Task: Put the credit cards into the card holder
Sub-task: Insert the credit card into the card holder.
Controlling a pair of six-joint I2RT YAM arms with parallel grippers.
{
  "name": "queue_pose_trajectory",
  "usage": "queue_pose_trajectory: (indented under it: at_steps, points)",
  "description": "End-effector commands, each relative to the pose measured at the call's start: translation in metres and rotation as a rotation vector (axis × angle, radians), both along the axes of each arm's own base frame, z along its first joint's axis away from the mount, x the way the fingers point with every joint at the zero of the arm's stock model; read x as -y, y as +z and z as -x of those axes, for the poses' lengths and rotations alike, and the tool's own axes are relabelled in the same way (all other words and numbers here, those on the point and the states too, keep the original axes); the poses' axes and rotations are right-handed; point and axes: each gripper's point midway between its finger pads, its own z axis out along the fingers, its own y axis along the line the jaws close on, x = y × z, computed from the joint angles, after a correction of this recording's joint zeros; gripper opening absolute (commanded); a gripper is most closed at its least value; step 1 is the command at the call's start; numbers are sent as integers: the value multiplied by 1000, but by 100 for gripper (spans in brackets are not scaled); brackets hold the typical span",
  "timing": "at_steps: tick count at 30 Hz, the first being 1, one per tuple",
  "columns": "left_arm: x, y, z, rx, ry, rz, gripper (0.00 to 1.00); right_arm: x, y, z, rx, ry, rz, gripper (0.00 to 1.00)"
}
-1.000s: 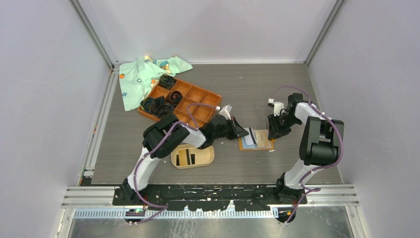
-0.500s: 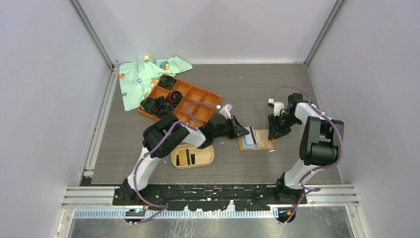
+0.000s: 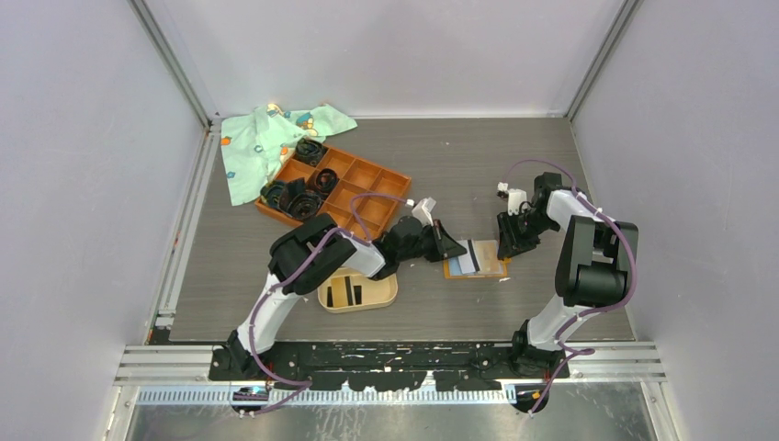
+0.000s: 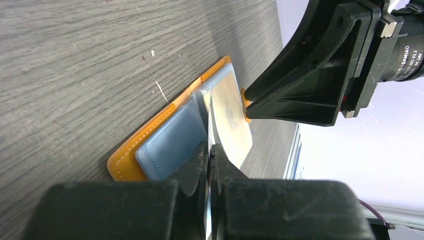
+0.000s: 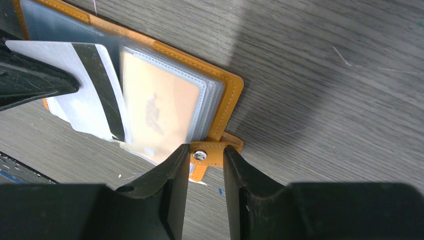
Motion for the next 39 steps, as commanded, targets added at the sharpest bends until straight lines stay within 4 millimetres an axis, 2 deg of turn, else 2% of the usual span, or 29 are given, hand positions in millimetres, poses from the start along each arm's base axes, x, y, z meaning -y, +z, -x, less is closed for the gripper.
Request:
queue_pose_trajectory:
  at_steps: [1,7,22,39]
  points:
    - [5,-1,4,28,2,4,0,-1,4,-5,9,12,-16,36]
    - [5,-9,8,-15,19,1,0,-2,5,-5,10,14,-17,37]
    - [-1,-13,13,-139,49,-29,0,-2,4,-4,8,14,-18,36]
    - [11,-13,19,-165,-7,4,0,-7,3,-3,1,33,-19,36]
